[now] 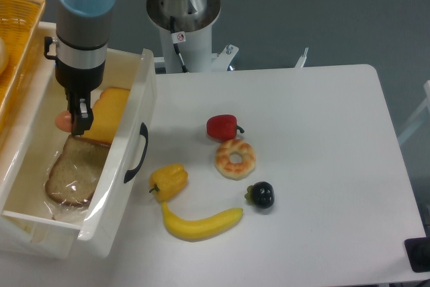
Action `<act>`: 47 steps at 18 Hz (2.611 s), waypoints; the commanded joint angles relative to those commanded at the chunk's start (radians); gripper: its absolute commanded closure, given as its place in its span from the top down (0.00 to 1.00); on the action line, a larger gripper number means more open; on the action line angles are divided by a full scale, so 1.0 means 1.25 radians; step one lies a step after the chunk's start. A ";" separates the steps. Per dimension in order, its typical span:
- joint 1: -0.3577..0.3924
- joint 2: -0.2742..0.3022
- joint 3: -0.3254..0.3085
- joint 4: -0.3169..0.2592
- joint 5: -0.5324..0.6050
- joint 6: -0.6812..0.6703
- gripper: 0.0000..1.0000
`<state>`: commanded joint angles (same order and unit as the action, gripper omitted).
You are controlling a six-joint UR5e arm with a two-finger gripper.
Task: Place the egg in the upper white drawer
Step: 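Lower the egg into the drawer beside the cheese slice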
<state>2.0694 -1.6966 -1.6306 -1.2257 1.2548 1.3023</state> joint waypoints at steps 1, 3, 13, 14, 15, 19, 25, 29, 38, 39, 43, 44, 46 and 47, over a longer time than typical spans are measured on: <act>-0.001 -0.001 0.000 0.000 0.000 0.000 0.15; -0.002 -0.006 -0.001 0.000 0.000 0.000 0.15; -0.012 -0.011 -0.015 0.001 0.000 0.000 0.20; -0.014 -0.011 -0.015 0.001 0.000 -0.001 0.20; -0.014 -0.011 -0.016 0.000 0.000 -0.001 0.21; -0.018 -0.012 -0.023 0.001 0.000 -0.001 0.24; -0.018 -0.011 -0.023 0.001 0.001 -0.002 0.31; -0.020 -0.012 -0.023 0.001 0.015 -0.002 0.35; -0.020 -0.018 -0.023 0.002 0.015 -0.001 0.48; -0.020 -0.018 -0.023 0.001 0.015 -0.001 0.49; -0.020 -0.020 -0.025 0.001 0.015 -0.001 0.49; -0.020 -0.023 -0.026 0.001 0.015 -0.001 0.49; -0.020 -0.026 -0.026 0.002 0.017 -0.001 0.49; -0.020 -0.026 -0.025 0.002 0.017 -0.001 0.51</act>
<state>2.0448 -1.7288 -1.6613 -1.2226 1.2763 1.3008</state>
